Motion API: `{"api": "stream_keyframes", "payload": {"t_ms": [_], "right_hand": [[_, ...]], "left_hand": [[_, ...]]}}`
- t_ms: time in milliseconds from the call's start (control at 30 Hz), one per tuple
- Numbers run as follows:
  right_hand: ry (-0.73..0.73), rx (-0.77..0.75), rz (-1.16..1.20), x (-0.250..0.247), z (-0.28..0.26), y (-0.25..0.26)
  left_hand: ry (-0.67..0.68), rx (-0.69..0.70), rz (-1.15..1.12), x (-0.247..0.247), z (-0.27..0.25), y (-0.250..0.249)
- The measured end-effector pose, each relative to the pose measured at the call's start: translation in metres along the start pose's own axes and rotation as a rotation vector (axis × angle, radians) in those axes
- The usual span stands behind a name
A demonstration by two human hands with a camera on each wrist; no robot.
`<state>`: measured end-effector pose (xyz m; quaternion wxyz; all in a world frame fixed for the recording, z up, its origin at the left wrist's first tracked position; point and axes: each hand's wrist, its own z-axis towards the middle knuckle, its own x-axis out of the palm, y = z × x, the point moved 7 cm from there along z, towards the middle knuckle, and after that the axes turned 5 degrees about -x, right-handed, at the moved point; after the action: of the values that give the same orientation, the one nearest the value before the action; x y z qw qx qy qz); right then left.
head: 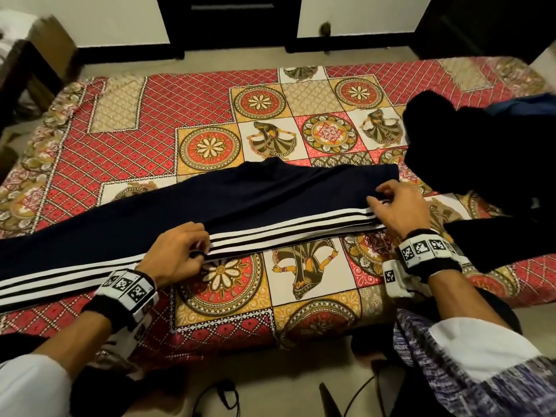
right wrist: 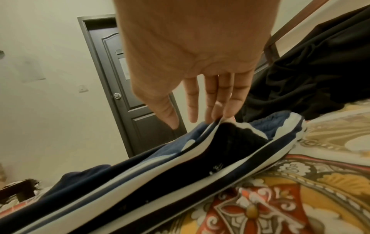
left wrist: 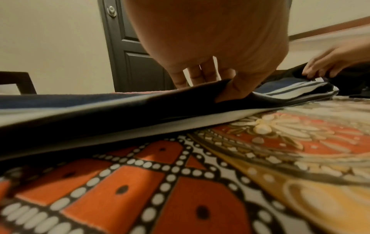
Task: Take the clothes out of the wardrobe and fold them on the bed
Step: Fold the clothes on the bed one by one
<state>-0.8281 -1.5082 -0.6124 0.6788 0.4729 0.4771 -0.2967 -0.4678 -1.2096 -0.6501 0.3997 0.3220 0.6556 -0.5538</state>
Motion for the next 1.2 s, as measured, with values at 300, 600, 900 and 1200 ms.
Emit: {"api": "stream_keyframes", "payload": {"t_ms": [300, 600, 900, 1200], "right_hand": [[0.233, 0.259, -0.044, 0.029, 0.002, -0.034], [0.162, 0.507, 0.183, 0.026, 0.011, -0.056], [-0.077, 0.440, 0.189, -0.013, 0.023, -0.059], [0.026, 0.455, 0.107, -0.013, 0.014, -0.060]], "left_hand": [[0.127, -0.014, 0.061, 0.015, -0.008, 0.015], [-0.038, -0.164, -0.109, 0.017, -0.015, 0.024], [-0.100, -0.092, 0.009, 0.025, -0.016, 0.017], [-0.103, -0.079, 0.006, 0.025, -0.018, 0.017]]}}
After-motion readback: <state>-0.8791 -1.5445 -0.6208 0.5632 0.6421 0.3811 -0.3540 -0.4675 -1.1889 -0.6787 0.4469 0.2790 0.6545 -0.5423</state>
